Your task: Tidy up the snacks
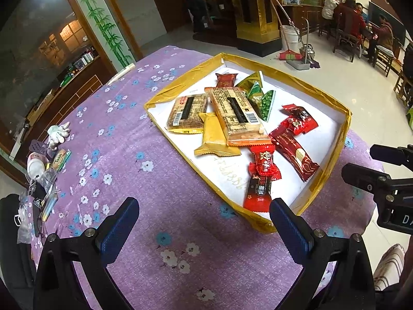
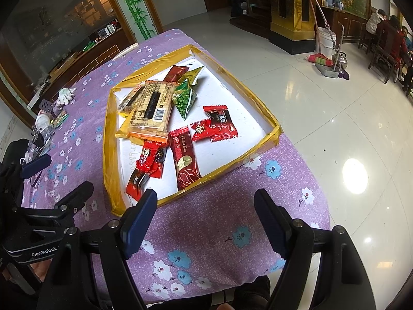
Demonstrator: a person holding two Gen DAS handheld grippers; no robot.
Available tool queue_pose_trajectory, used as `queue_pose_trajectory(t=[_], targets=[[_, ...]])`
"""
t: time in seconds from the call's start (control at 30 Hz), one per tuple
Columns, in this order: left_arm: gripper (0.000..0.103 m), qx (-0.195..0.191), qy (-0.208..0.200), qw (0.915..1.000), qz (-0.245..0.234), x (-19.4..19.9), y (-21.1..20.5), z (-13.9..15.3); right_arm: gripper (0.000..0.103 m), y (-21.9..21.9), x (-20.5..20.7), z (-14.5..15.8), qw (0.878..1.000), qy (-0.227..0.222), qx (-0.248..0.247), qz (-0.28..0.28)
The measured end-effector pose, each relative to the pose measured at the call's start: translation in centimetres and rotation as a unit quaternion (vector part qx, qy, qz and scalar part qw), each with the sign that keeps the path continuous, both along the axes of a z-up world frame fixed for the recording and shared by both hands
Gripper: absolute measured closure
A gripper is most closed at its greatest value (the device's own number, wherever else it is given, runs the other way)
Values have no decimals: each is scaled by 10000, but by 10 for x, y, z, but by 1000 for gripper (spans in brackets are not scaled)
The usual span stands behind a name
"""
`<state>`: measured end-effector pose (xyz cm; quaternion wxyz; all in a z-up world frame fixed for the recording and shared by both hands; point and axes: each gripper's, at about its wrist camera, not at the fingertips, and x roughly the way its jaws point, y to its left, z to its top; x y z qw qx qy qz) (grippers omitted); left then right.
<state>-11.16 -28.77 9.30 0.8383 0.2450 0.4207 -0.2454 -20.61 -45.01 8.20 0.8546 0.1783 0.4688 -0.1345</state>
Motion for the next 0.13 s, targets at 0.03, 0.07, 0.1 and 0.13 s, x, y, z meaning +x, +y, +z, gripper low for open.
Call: queue_pose_trajectory(t=[0.03, 0.07, 0.1, 0.13], targets=[[1, -15, 12, 10000, -6, -1, 0, 0, 26, 0, 0, 0, 10000, -5, 1, 1], [1, -33, 22, 10000, -14, -1, 1, 0, 26, 0, 0, 0, 10000, -10, -1, 2], [1, -53, 47, 10000, -35, -1, 1, 0, 26, 0, 1, 0, 10000, -16, -6, 3], [1, -65, 68, 9999, -56, -1, 1, -1, 26, 0, 1, 0, 10000, -17, -6, 1]])
